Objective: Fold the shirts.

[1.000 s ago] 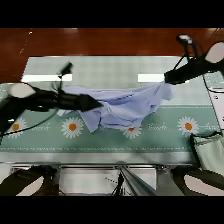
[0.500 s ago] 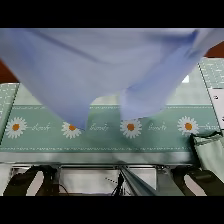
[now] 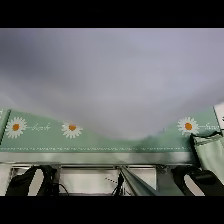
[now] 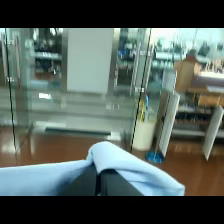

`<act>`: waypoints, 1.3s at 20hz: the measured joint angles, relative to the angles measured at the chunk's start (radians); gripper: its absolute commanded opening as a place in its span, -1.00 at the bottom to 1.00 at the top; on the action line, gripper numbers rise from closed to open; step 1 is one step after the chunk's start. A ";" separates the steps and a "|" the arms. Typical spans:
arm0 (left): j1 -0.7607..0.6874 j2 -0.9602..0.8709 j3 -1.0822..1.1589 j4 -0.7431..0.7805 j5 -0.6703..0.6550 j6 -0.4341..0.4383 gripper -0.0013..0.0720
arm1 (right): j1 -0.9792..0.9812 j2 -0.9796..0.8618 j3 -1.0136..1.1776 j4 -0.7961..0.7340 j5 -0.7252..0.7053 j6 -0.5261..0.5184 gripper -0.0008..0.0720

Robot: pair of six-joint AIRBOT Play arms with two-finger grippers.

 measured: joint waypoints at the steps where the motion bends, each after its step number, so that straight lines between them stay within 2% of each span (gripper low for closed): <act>1: 0.003 0.000 0.012 0.007 -0.046 -0.023 -0.92 | 0.000 0.000 0.008 0.000 0.056 0.000 -0.92; 5: 0.018 -0.003 -0.004 0.023 -0.197 -0.087 -0.92 | 0.000 -0.055 0.021 0.018 0.272 -0.009 -0.92; 8: 0.029 -0.005 -0.111 0.038 -0.258 -0.107 -0.92 | 0.000 -0.169 0.002 0.072 0.404 -0.027 -0.92; 12: 0.035 -0.022 -0.372 0.071 -0.264 -0.066 -0.92 | 0.000 -0.413 -0.032 0.124 0.413 -0.046 -0.91; 15: 0.034 -0.074 -0.606 0.084 -0.163 -0.012 -0.92 | 0.000 -0.629 -0.040 0.186 0.320 -0.050 -0.91; 18: 0.011 -0.178 -0.783 0.083 -0.006 0.037 -0.92 | 0.000 -0.819 -0.044 0.276 0.208 -0.052 -0.91; 21: -0.046 -0.328 -0.864 0.068 0.140 0.098 -0.92 | 0.000 -0.968 -0.045 0.367 0.117 -0.052 -0.91; 26: -0.138 -0.600 -0.901 0.044 0.347 0.150 -0.92 | 0.000 -1.109 -0.045 0.411 0.005 -0.045 -0.87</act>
